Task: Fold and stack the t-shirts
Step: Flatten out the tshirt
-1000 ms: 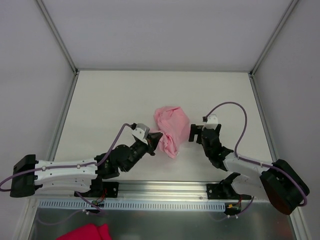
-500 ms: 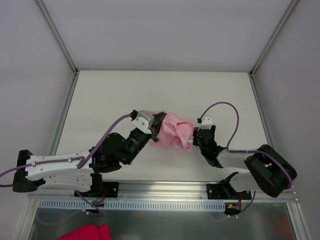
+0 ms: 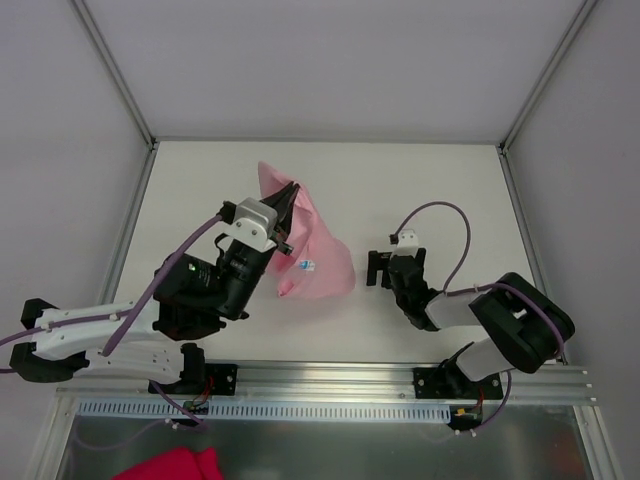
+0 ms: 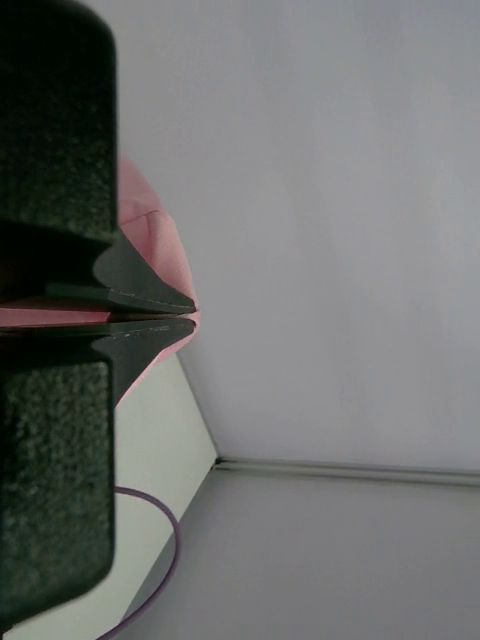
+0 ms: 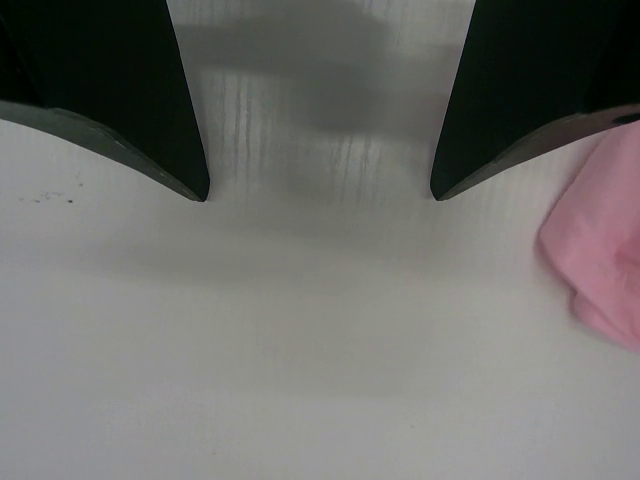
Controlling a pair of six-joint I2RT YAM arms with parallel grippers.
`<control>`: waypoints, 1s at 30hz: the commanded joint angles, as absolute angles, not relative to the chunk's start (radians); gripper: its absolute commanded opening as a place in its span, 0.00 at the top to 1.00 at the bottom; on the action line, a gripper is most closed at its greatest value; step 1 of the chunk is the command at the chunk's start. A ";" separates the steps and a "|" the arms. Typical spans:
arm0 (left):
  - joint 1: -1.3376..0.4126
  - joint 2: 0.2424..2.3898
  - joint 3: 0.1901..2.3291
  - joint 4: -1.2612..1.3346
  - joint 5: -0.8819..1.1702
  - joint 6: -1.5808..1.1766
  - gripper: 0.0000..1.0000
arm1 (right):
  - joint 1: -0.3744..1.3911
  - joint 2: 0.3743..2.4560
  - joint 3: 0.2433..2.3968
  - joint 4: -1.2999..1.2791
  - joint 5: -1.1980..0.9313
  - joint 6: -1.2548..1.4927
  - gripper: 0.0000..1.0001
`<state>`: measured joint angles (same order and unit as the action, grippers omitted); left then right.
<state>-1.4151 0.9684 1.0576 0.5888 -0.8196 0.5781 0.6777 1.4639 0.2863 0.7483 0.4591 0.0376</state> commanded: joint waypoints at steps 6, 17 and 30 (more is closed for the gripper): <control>-1.425 0.954 1.074 0.967 -0.923 0.945 1.00 | 0.683 1.549 0.321 0.850 0.440 0.071 0.00; -1.424 0.976 1.029 1.319 -0.913 1.212 1.00 | 0.683 1.574 0.363 0.845 0.413 0.052 0.00; -1.410 0.983 1.086 1.289 -0.900 1.213 1.00 | 0.738 1.693 0.613 0.811 -0.205 0.123 0.00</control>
